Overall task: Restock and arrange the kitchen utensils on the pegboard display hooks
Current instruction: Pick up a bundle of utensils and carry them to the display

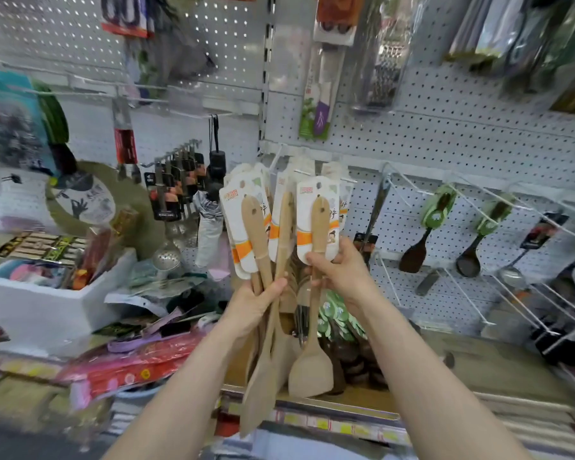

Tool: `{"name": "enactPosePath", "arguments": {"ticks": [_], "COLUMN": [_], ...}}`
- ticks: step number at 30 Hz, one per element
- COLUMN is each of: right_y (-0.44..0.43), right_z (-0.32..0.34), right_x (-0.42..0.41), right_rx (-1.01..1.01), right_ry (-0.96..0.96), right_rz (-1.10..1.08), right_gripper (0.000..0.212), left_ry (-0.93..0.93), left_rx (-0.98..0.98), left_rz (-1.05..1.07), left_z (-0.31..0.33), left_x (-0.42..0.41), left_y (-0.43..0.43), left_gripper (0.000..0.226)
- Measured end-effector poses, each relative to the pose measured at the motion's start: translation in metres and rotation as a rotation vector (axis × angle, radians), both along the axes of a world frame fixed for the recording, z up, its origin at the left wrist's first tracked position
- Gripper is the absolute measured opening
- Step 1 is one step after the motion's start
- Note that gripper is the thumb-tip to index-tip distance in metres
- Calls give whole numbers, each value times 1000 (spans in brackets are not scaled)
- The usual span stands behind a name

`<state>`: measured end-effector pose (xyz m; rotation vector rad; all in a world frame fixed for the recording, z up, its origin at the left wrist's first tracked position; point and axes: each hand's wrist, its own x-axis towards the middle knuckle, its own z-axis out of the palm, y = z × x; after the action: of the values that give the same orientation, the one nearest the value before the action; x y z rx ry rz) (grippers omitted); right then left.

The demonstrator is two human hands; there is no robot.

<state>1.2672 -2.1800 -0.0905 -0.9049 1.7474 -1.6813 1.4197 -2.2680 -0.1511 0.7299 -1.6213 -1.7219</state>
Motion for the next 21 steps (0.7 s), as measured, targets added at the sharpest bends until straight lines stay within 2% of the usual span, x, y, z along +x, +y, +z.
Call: {"name": "enactPosePath", "arguments": {"ticks": [1, 4, 6, 11, 16, 21], "right_y": [3, 12, 15, -2, -35, -46], "right_z": [-1, -8, -18, -25, -26, -37], "right_x": [-7, -25, -37, -54, -71, -80], "right_rx": [-12, 1, 37, 155, 176, 173], "right_ry": [12, 26, 13, 23, 42, 119], "right_rz": [-54, -220, -301, -349, -344, -356], "right_gripper": [30, 27, 26, 31, 32, 29], "left_ry": [-13, 2, 30, 86, 87, 92], "left_rx": [-7, -18, -5, 8, -18, 38], "left_rz": [-18, -88, -100, -68, -11, 37], "left_z": [0, 2, 4, 5, 5, 2], "left_x": [-2, -10, -15, -19, -19, -21], "left_y": [-5, -12, -13, -25, -42, -55], "left_gripper": [57, 23, 15, 13, 14, 11]}}
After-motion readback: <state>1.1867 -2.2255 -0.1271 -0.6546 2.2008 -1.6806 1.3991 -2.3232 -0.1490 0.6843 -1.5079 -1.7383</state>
